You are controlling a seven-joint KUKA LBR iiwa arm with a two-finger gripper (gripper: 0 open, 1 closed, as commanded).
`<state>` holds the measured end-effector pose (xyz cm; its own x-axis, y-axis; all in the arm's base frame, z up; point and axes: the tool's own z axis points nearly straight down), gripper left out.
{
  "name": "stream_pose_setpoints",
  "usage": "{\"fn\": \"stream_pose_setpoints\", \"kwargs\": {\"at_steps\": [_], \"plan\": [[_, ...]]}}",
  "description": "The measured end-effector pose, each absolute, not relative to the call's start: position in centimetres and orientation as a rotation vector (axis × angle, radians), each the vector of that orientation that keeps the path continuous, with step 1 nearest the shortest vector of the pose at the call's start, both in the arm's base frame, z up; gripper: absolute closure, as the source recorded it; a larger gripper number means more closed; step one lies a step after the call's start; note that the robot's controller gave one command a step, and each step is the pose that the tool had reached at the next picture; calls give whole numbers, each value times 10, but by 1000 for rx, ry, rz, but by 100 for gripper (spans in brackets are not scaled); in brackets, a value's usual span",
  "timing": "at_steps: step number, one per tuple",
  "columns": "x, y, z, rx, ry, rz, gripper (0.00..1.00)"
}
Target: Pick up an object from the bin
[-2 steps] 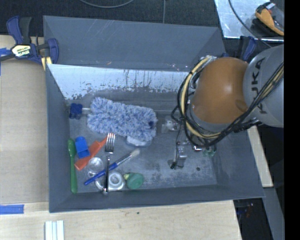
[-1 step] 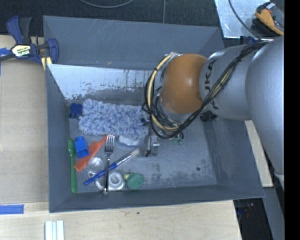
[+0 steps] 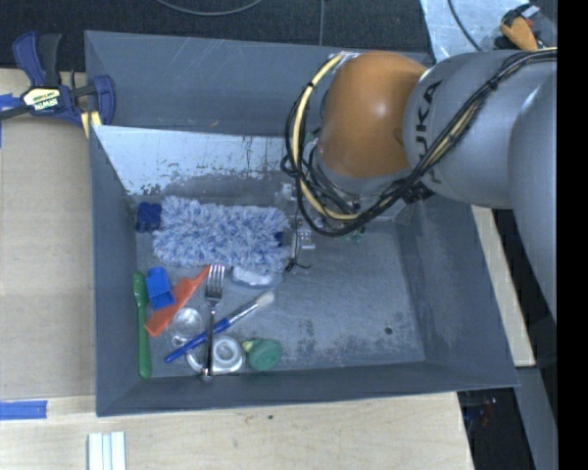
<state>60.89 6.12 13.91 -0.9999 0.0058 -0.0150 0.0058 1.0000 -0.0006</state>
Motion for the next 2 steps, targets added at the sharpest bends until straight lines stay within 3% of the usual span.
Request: {"fn": "stream_pose_setpoints", "kwargs": {"at_steps": [1,2], "plan": [[614,83,101,-318,3127,-2,0],[624,87,73,-56,3129,-2,0]]}}
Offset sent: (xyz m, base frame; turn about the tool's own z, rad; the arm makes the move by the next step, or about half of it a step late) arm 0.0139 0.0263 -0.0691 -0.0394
